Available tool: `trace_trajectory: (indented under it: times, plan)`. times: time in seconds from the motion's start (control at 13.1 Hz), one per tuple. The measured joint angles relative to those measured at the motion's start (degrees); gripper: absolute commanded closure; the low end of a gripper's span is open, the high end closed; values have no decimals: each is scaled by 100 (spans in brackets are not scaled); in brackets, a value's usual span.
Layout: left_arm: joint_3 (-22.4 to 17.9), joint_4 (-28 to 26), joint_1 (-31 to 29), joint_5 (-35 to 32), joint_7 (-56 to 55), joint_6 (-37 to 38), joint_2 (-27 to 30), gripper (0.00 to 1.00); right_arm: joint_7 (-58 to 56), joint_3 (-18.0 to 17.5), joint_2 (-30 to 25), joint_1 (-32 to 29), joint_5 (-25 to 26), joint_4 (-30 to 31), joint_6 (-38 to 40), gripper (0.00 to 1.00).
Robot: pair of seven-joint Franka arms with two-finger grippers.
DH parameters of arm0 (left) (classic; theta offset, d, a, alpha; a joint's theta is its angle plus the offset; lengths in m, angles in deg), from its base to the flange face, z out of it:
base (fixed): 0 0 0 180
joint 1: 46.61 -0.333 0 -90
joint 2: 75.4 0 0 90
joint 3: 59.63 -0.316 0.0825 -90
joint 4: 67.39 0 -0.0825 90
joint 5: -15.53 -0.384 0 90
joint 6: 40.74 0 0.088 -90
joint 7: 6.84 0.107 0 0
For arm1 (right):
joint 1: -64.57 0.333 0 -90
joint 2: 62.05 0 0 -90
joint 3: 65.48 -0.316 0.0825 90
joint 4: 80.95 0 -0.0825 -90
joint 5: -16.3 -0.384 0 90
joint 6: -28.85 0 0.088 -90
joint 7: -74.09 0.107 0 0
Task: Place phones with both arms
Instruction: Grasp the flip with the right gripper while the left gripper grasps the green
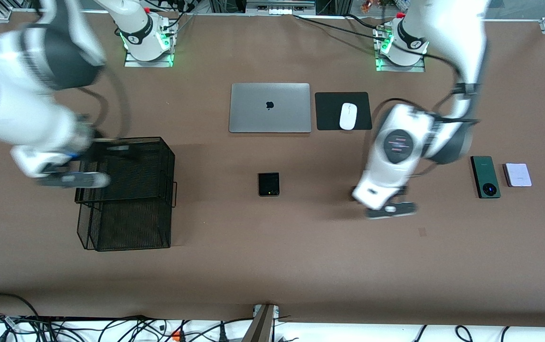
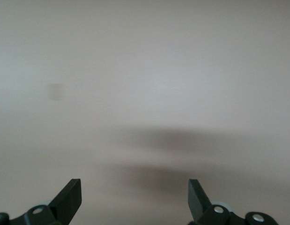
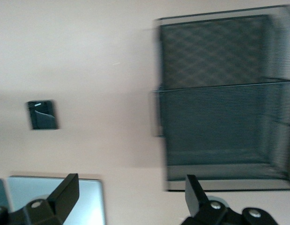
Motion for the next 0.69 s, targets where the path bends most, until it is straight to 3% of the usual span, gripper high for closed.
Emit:
trace_trajectory:
  times: [0.38, 0.69]
  plan:
    - [7, -858, -1497, -1, 2082, -152, 562, 0, 907, -4, 1311, 1536, -67, -35, -2160, 1]
    - [11, -1379, -2631, -1, 3670, -1029, 633, 0, 1143, 55, 2395, 1878, 240, -682, -2664, 1]
